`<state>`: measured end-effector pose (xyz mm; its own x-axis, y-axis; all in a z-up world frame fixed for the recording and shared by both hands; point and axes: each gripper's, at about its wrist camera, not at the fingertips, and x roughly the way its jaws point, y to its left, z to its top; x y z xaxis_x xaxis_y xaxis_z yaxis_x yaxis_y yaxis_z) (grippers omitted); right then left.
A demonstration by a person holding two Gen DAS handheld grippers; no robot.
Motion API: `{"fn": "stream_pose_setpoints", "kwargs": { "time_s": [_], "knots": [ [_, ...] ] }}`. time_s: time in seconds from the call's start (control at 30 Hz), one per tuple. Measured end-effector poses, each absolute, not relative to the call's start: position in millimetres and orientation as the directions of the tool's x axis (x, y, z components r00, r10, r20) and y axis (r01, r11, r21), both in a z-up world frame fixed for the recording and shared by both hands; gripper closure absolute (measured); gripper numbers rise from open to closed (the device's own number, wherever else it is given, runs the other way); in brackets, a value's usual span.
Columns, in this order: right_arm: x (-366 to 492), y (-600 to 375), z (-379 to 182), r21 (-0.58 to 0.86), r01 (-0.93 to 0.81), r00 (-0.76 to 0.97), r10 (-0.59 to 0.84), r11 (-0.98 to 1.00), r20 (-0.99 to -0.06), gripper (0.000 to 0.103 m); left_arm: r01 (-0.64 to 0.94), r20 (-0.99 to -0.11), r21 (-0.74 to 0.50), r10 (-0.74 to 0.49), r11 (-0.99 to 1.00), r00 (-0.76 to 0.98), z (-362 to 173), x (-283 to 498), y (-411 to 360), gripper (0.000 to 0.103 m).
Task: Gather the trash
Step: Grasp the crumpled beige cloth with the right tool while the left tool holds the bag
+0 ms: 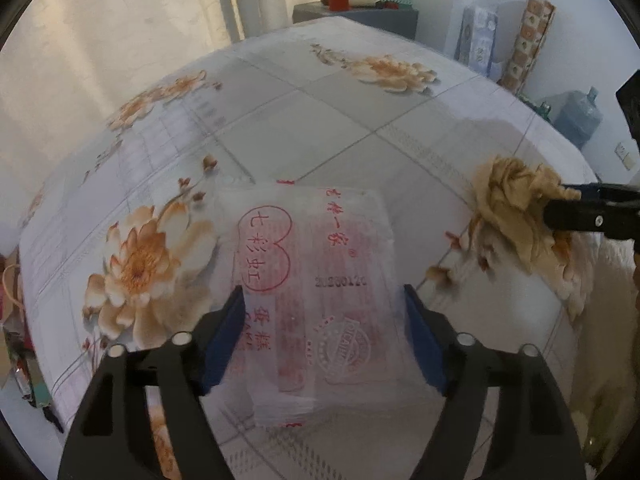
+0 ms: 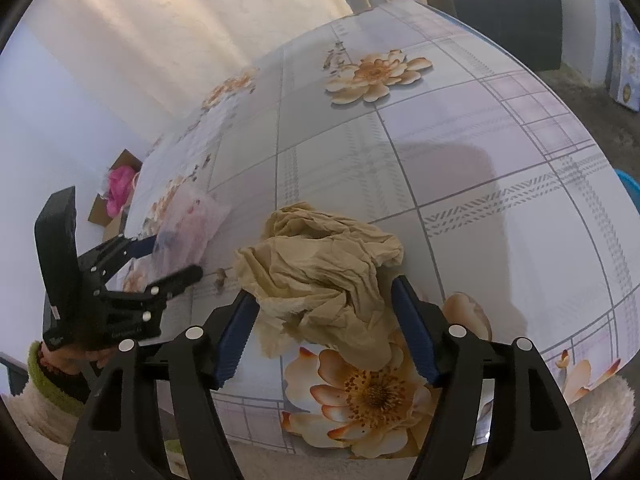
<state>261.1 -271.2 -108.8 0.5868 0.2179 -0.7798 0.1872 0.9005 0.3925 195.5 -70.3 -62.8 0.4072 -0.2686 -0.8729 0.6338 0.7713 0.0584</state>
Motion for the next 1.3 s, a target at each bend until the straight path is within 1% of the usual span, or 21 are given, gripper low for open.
{"fn": "stream_pose_setpoints", "kwargs": {
  "time_s": [0.1, 0.27, 0.37, 0.5, 0.73, 0.83, 0.9, 1.13, 1.2, 1.23, 1.3],
  "knots": [
    [263, -271, -109, 0.400, 0.187, 0.585, 0.226, 0.897, -0.779, 0.032, 0.618, -0.875, 0.065, -0.253, 0.783, 0.413, -61, 194, -69, 0.020],
    [264, -268, -110, 0.398, 0.186, 0.584, 0.225, 0.898, -0.780, 0.027, 0.602, -0.865, 0.006, -0.298, 0.798, 0.404, -52, 194, -67, 0.016],
    [265, -266, -110, 0.395, 0.186, 0.585, 0.221, 0.900, -0.780, 0.025, 0.588, -0.866, -0.001, -0.295, 0.809, 0.404, -54, 198, -69, 0.016],
    [268, -261, -110, 0.372, 0.189, 0.576, 0.204, 0.909, -0.791, 0.024, 0.562, -0.879, 0.051, -0.230, 0.825, 0.417, -64, 203, -74, 0.016],
    [267, -257, -107, 0.344, 0.208, 0.579, 0.168, 0.916, -0.797, 0.024, 0.535, -0.874, 0.023, -0.242, 0.845, 0.421, -64, 206, -73, 0.016],
    [267, -260, -104, 0.328, 0.228, 0.593, 0.137, 0.917, -0.794, 0.024, 0.541, -0.868, 0.023, -0.251, 0.841, 0.427, -63, 204, -73, 0.022],
    [270, -263, -103, 0.335, 0.237, 0.597, 0.136, 0.912, -0.791, 0.024, 0.542, -0.865, 0.023, -0.255, 0.840, 0.432, -62, 204, -74, 0.029],
    [283, -256, -99, 0.321, 0.258, 0.604, 0.108, 0.911, -0.790, 0.024, 0.547, -0.857, 0.024, -0.265, 0.837, 0.443, -60, 198, -77, 0.041],
    [287, -251, -99, 0.308, 0.262, 0.602, 0.095, 0.915, -0.793, 0.030, 0.549, -0.853, 0.026, -0.267, 0.835, 0.447, -60, 196, -78, 0.044],
    [289, -249, -99, 0.301, 0.261, 0.600, 0.090, 0.917, -0.795, 0.032, 0.550, -0.852, 0.028, -0.268, 0.835, 0.451, -60, 195, -79, 0.045],
    [292, -247, -102, 0.283, 0.262, 0.597, 0.075, 0.923, -0.799, 0.039, 0.550, -0.850, 0.029, -0.269, 0.835, 0.453, -60, 193, -80, 0.047]
  ]
}}
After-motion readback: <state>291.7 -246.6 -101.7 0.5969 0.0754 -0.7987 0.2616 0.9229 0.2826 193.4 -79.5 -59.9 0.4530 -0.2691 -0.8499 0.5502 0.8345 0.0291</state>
